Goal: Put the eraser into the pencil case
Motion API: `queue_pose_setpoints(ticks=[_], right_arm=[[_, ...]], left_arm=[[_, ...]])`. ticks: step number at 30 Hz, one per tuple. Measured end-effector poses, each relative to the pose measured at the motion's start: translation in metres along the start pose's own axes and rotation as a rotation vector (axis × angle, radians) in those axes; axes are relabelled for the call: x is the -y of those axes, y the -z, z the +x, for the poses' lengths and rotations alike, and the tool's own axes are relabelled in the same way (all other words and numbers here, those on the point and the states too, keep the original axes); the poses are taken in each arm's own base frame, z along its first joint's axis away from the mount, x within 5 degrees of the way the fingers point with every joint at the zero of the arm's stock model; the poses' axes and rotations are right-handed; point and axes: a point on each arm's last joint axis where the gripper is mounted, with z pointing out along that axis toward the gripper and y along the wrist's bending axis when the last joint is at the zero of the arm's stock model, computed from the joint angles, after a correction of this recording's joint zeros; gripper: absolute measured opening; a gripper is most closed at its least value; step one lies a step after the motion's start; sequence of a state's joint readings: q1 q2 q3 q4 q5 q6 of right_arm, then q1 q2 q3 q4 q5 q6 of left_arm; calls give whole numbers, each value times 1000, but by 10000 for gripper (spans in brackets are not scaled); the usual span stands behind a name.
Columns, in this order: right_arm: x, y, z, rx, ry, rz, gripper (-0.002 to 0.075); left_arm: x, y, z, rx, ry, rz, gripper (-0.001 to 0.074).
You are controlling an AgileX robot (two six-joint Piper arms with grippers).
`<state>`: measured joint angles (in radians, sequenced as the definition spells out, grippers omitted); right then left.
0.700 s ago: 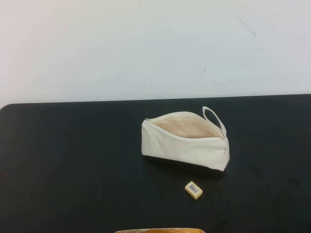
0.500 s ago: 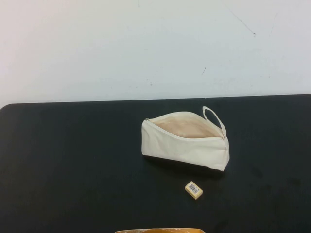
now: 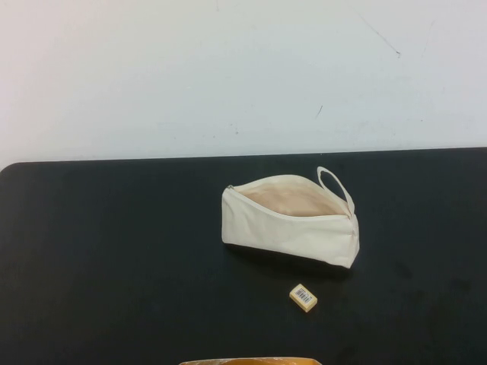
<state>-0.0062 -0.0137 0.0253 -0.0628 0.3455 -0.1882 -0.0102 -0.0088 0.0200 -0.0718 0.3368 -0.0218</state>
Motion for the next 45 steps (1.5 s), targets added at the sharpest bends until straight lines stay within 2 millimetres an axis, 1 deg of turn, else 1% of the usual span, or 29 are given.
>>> queue_pose_setpoints(ticks=[11,14,19,24,27,33,36,38,42,45], right_arm=[[0,0,0,2,0,0,-1],[1,0,-4,53,0,10,-1],[4,3,-23,261,0,50,-1],[9,13,-46,535,-3,101,-1],[11,20,-55,668,-5,125,-1],[13,34,-69,878,-15,165,-1],[16,38,-72,927,-49,176,-1],[19,42,-79,920,-91,175,-1],[28,63,-109,904,-161,157,-1],[33,79,-135,871,-144,144,-1]], left_arm=[[0,0,0,0,0,0,-1],[0,0,0,0,0,0,-1],[0,0,0,0,0,0,-1],[0,0,0,0,0,0,-1],[0,0,0,0,0,0,-1],[0,0,0,0,0,0,-1],[0,0,0,0,0,0,-1],[0,0,0,0,0,0,-1],[0,0,0,0,0,0,-1],[0,0,0,0,0,0,-1]])
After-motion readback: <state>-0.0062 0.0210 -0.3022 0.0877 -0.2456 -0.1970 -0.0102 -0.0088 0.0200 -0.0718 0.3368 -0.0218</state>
